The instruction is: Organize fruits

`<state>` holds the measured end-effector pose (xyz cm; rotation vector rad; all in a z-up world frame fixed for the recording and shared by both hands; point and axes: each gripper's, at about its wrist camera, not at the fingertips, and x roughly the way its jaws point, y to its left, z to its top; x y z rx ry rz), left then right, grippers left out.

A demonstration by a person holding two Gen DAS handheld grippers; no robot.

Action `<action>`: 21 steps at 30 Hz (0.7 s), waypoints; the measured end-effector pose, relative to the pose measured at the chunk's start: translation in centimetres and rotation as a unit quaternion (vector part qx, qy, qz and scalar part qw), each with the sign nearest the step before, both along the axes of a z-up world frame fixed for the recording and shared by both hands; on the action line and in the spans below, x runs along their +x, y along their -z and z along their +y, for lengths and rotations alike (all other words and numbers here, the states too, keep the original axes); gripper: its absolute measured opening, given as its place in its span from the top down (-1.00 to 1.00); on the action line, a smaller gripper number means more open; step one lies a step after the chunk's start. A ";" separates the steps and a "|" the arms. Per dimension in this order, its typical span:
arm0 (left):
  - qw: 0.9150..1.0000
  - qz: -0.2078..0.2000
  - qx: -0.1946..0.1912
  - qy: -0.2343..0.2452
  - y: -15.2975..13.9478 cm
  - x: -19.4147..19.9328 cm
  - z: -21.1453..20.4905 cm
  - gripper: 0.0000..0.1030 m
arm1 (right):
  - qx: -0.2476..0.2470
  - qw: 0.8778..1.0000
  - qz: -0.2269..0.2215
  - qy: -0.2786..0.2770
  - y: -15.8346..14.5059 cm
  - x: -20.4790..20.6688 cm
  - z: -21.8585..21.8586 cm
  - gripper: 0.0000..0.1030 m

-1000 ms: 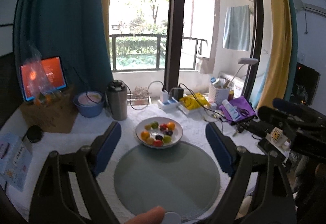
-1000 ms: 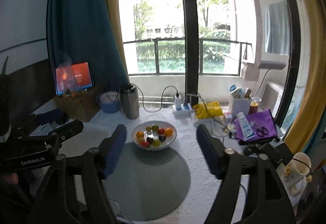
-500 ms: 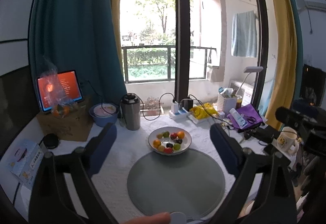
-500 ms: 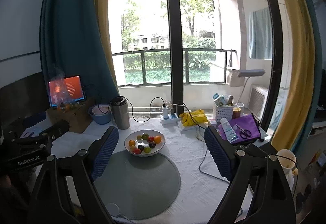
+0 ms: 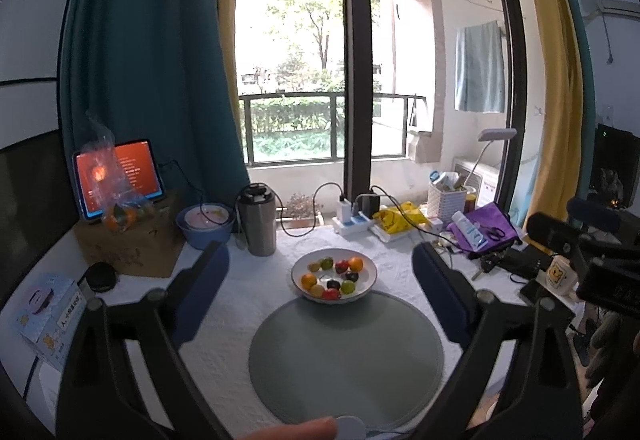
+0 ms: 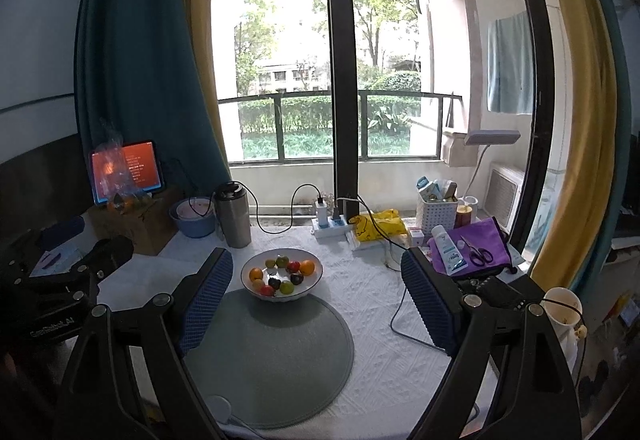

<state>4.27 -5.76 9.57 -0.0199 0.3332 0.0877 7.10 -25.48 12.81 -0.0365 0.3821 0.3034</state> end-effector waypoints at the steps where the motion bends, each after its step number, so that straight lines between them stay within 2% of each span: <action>1: 1.000 0.000 0.000 -0.002 0.0 0.0 0.0 -0.82 | 0.000 1.000 0.000 0.000 0.0 0.0 0.0 -0.71; 21: 1.000 -0.010 0.002 -0.006 -0.2 -0.1 0.2 -0.82 | 0.001 1.000 -0.002 0.013 0.0 0.1 -0.7 -0.72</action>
